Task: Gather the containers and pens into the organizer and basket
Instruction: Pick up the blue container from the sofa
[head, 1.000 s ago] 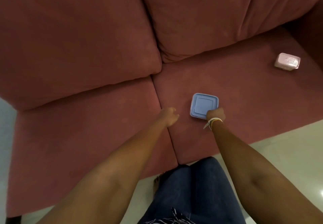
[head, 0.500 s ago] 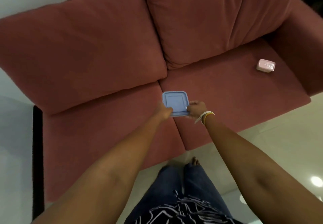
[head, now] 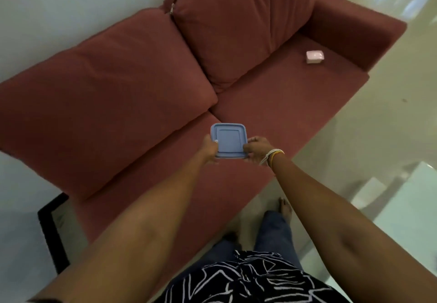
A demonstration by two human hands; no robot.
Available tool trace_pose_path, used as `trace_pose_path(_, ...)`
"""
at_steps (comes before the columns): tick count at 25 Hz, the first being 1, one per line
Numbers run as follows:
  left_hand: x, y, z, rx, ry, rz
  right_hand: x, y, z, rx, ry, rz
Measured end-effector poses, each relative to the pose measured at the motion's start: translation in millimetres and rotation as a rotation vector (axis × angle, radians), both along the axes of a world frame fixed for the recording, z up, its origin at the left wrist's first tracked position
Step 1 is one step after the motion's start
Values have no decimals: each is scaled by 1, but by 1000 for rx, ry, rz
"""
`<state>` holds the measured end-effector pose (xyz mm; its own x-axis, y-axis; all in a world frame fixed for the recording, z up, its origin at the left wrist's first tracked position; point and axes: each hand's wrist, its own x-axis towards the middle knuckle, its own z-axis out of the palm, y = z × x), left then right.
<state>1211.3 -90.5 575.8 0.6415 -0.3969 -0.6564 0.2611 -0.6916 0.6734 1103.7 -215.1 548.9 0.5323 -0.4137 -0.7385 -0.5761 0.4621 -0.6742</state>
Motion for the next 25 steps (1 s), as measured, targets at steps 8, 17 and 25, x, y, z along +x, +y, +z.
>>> trace_pose_path(8, -98, 83, 10, 71, 64, -483, -141, 119, 6, 121, 80, -216)
trace_pose_path(17, -240, 174, -19, 96, 40, -908, -317, 283, -7, 133, 49, -565)
trace_pose_path(25, -384, 264, -24, 195, 85, -1285, -455, 444, -10, 195, 70, -1066)
